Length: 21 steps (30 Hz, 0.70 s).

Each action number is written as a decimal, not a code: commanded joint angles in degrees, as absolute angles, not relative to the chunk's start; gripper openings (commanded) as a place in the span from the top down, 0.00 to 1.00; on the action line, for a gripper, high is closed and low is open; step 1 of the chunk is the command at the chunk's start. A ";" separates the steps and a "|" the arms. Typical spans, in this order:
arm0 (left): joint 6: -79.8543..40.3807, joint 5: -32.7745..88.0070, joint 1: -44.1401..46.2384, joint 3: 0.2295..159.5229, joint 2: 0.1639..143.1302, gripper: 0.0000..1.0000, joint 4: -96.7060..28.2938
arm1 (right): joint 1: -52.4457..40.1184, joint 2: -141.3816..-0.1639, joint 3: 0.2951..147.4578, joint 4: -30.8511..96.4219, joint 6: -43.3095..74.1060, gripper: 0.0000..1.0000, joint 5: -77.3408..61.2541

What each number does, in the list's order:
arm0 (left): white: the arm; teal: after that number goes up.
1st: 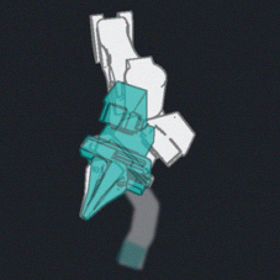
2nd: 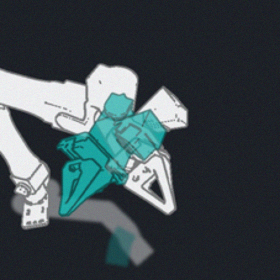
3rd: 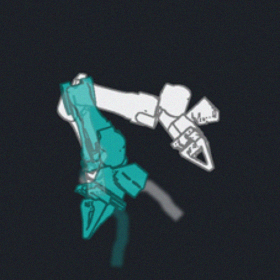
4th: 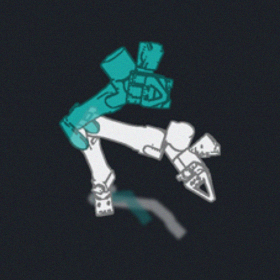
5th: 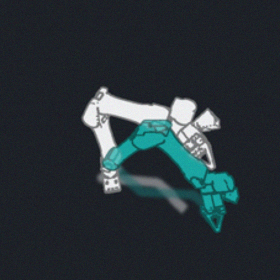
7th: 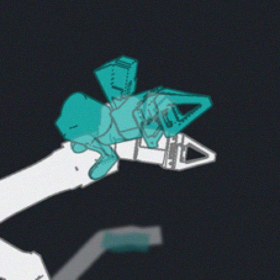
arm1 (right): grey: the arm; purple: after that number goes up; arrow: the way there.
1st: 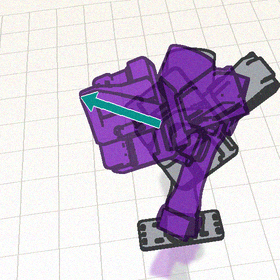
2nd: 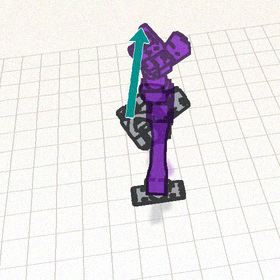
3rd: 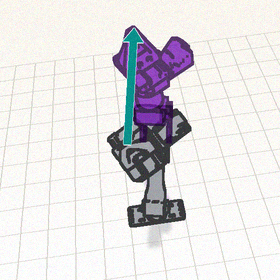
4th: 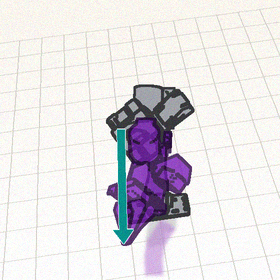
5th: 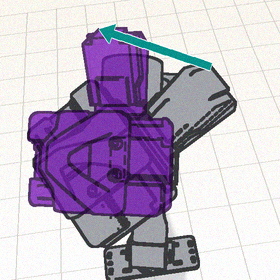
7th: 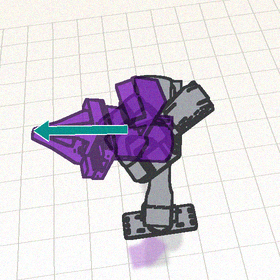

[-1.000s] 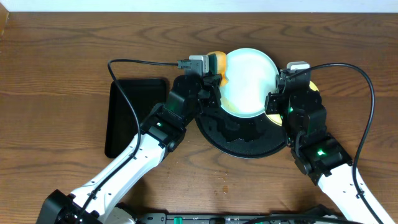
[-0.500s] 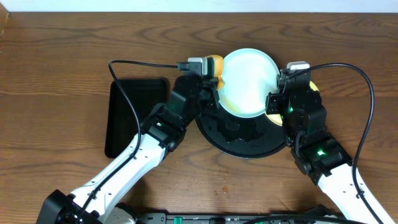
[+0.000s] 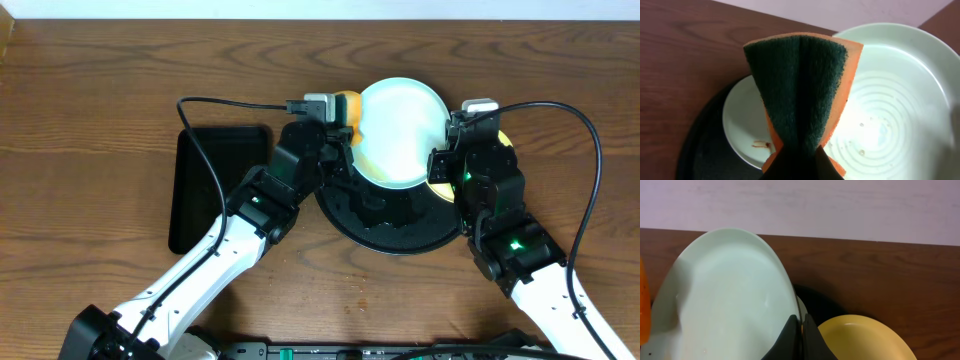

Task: Clean dirty plates on tray and stack at the side
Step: 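Scrub the tilted light-blue plate's underside with the sponge in the left gripper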

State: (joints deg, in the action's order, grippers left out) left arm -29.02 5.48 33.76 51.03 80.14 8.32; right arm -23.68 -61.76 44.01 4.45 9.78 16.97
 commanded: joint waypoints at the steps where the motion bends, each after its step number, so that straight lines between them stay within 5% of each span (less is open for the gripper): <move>1: -30.26 7.49 33.61 51.22 79.35 0.92 8.36 | -23.31 -61.60 44.40 4.03 9.13 0.99 17.74; 21: -30.04 3.40 33.54 51.22 80.79 0.93 7.03 | -23.33 -61.14 44.40 2.33 8.34 0.99 15.64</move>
State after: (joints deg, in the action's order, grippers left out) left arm -30.00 5.45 33.76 51.03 80.38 6.37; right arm -23.70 -61.76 44.03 2.74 9.56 16.05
